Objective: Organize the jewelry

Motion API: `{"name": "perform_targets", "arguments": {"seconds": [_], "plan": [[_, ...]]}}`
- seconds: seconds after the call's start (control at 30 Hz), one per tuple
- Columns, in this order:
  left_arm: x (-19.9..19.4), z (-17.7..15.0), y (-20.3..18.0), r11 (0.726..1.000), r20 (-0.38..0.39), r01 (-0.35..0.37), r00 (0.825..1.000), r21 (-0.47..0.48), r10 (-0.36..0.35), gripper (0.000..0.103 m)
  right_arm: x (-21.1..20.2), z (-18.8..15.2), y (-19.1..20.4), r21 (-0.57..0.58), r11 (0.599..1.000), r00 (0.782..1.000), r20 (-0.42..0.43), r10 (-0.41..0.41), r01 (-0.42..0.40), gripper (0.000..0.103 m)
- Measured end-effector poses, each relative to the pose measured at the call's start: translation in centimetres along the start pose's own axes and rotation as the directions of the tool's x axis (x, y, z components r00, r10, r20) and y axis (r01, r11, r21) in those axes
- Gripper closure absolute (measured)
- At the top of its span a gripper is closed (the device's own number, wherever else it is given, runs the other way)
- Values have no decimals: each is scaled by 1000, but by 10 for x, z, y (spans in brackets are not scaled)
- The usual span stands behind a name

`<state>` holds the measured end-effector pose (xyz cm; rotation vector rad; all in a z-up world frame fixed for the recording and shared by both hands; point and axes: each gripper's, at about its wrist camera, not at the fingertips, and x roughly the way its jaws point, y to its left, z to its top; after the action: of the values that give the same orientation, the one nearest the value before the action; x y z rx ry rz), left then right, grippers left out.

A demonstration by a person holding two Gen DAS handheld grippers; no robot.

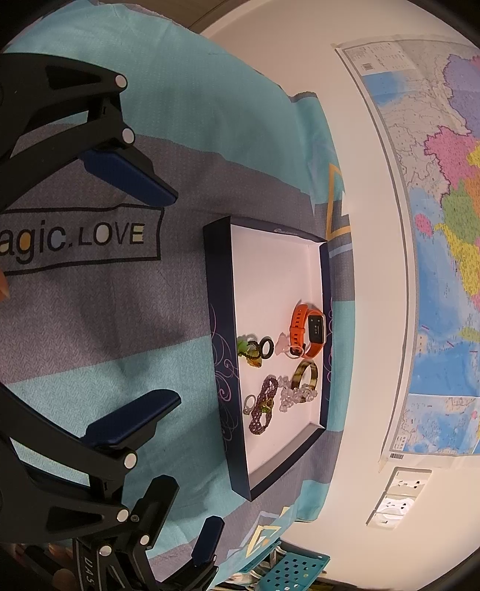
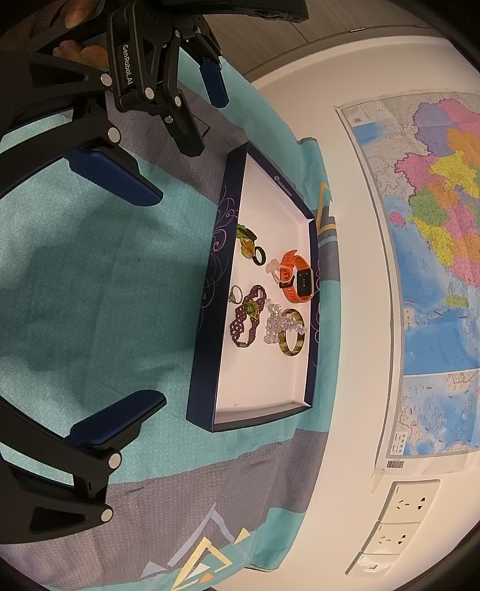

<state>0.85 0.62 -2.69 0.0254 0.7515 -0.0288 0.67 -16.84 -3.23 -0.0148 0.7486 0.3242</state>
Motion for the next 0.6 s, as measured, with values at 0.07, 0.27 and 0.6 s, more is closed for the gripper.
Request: {"name": "perform_targets", "arguments": {"seconds": [0.07, 0.27, 0.6], "plan": [[0, 0, 0, 1000, 1, 0, 1000, -1, 0, 6, 0, 0, 0, 2, 1000, 1000, 0, 1, -1, 7], [0, 0, 0, 1000, 1, -2, 1000, 1, 2, 6, 0, 0, -1, 2, 1000, 1000, -1, 2, -2, 7], [1, 1, 0, 1000, 0, 0, 1000, 1, 0, 6, 0, 0, 0, 2, 1000, 1000, -1, 1, -1, 7]]}}
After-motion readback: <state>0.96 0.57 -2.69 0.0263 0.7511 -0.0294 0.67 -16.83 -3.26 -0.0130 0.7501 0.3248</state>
